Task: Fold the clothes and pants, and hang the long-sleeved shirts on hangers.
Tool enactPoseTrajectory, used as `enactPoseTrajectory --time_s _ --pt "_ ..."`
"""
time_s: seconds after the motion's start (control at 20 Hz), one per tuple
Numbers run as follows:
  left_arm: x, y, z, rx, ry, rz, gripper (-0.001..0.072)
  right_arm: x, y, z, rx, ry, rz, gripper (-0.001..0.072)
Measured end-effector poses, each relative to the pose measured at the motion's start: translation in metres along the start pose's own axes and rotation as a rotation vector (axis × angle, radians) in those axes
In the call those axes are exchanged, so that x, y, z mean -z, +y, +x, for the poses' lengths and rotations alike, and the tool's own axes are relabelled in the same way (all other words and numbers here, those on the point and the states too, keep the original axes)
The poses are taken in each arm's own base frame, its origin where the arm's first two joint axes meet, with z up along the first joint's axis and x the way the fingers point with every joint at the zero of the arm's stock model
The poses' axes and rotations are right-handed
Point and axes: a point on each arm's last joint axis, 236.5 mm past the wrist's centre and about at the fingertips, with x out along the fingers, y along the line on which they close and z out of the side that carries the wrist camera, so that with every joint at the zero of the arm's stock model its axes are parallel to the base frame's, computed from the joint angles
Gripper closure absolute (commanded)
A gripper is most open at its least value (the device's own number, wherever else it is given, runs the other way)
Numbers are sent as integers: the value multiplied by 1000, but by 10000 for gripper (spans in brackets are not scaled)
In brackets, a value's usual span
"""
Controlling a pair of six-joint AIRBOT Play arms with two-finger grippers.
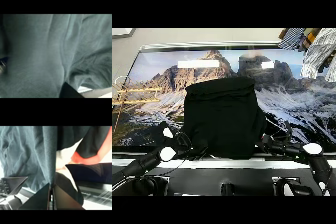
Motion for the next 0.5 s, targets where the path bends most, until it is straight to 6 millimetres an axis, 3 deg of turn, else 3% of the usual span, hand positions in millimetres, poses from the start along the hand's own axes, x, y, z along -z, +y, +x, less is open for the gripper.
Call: enactPoseTrajectory --time_s 0.15,0.25,0.5 --pt "6 -3 -7 8 24 18 679 8 7 -6 -6 9 -12 672" --pt "20 0 -21 -10 73 73 679 23 10 -15 19 45 -44 673" --pt "68 25 -86 -110 203 221 680 82 15 -61 160 137 -97 673"
